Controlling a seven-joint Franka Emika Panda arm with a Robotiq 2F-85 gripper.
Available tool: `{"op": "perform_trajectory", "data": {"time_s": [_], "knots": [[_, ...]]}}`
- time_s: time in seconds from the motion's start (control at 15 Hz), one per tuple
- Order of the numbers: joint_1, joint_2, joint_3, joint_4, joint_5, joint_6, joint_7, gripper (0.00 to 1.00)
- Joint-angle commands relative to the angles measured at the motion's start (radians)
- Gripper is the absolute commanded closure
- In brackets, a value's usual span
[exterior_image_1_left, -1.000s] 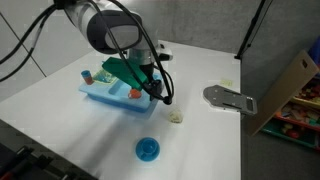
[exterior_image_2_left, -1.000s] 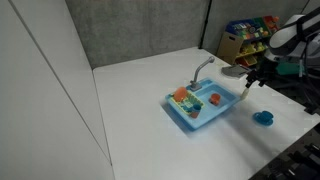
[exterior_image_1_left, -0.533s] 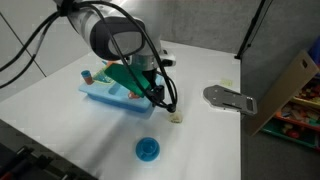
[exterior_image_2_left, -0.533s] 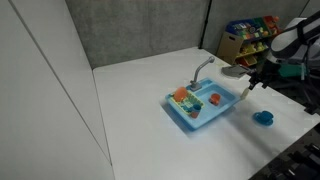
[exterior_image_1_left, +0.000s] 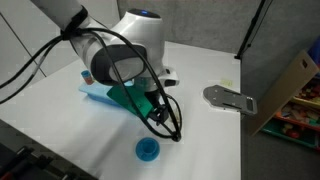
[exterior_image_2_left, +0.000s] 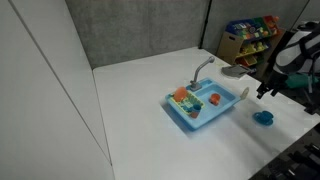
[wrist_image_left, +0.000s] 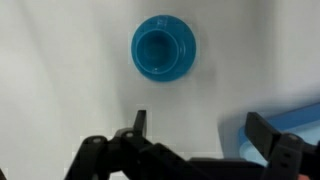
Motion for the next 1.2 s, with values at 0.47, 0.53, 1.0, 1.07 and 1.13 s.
{"op": "perform_trajectory", "data": {"time_s": [0.47,0.53,1.0,1.07,1.13], "knots": [[-0.029,0.081,-0.040,-0.068,-0.053,0.137,0.028,0.00],[-0.034,0.096,-0.036,-0.064,-0.055,0.142,0.024,0.00],[-0.052,0.180,-0.002,-0.044,-0.053,0.216,0.012,0.00],[-0.053,0.189,0.002,-0.040,-0.054,0.224,0.011,0.00],[-0.053,0.199,0.005,-0.037,-0.055,0.238,0.013,0.00]]}}
